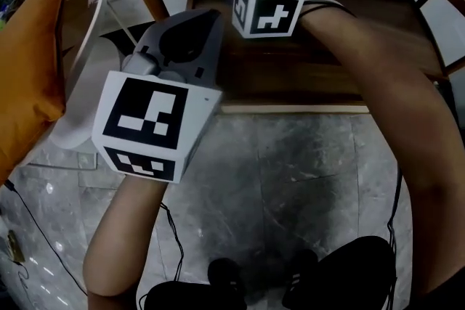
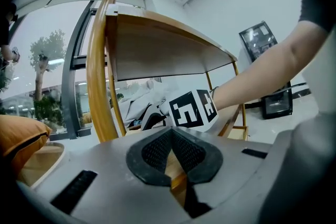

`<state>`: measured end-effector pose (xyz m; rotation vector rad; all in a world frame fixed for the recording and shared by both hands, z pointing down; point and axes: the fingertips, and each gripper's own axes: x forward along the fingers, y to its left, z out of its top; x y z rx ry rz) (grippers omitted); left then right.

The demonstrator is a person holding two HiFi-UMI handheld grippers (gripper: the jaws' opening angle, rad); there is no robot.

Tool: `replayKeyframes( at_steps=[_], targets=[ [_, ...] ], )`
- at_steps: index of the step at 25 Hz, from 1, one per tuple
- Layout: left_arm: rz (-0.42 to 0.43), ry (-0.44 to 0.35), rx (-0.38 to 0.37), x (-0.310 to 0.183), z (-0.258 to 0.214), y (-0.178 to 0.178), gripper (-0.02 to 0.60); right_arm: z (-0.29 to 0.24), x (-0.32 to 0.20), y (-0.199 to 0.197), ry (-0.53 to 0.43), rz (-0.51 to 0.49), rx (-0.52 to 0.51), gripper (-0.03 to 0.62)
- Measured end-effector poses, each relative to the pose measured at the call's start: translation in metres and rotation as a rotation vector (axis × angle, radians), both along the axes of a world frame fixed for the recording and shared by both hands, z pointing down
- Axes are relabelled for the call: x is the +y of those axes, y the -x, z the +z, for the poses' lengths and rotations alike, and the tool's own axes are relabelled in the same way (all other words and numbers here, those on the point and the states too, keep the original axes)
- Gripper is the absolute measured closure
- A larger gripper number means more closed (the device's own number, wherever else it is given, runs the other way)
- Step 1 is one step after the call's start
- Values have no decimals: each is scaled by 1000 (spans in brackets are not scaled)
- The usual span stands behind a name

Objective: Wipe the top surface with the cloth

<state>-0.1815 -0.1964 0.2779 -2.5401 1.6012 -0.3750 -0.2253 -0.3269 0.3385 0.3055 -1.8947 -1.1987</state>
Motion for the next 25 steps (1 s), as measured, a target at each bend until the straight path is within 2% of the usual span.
replayKeyframes(
  at_steps=[4,13,25],
  targets=[
    [28,-13,-2,1,-4,-14,569,3,1,-12,3,17,25,528],
    [71,-5,0,-11,-9,-48,569,15,-14,-67,44,102,36,528],
    [178,8,-24,-28,-10,-130,569,15,-42,-185,42,255,61,528]
  ],
)
